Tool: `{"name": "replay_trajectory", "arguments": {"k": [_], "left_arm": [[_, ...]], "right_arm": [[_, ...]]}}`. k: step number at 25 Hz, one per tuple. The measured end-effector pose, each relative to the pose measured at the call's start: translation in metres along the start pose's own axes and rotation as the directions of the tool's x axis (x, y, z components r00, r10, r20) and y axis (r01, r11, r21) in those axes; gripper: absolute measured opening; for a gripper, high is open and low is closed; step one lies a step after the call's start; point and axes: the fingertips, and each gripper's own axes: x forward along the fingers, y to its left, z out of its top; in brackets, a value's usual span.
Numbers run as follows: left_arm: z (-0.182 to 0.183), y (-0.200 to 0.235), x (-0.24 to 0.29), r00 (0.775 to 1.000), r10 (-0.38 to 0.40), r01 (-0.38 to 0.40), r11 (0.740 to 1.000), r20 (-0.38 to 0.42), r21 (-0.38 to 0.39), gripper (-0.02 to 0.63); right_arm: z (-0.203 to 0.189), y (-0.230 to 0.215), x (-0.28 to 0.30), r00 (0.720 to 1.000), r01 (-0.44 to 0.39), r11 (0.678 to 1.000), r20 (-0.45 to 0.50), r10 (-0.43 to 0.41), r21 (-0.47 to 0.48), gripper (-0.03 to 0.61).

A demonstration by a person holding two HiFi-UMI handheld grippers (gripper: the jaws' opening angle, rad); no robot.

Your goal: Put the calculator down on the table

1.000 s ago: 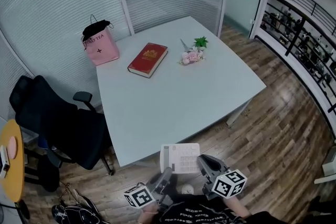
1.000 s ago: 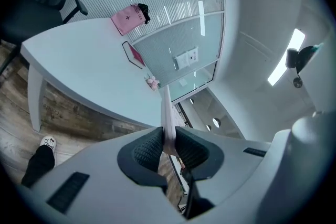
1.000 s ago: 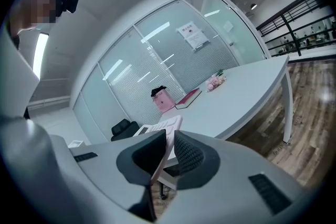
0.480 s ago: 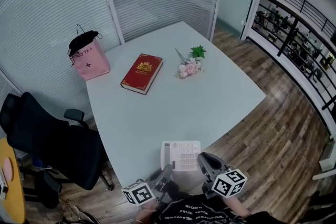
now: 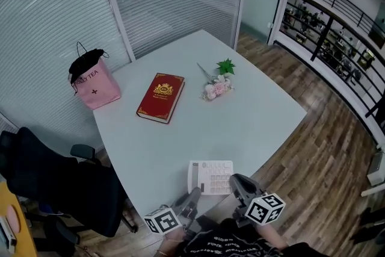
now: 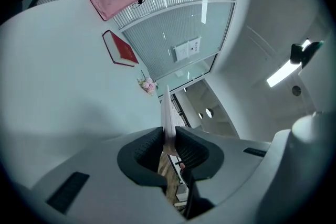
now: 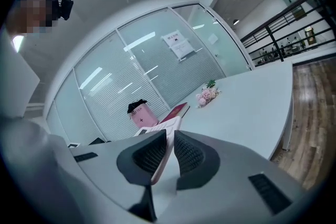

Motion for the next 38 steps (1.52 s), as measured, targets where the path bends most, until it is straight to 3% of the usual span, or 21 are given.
{"name": "replay_trajectory", "arguments": {"k": [8,25,38], "left_arm": [[0.032,-0.003,0.033,1.0,-0.008,0.008,1.0,-0.025,-0.017,0.084],[0.091,-0.036,0.141,1.0,0.011,-0.012,1.0,0.023,0.02,0.084],[0.114,-0.01,0.215,0.997,0.077,-0.076,0.997,0.006,-0.032,0.084]], "right_arm": [[0.031,-0.012,0.027,0.998,0.025,0.999,0.048,-0.027,0.031,0.051],[0.137,-0.067,0.08,0.997,-0.058,0.998,0.049,0.059,-0.029,0.053],[0.165,-0.129,0.142,0.995,-0.052,0.996,-0.087,0.058,0.066,0.054]]}}
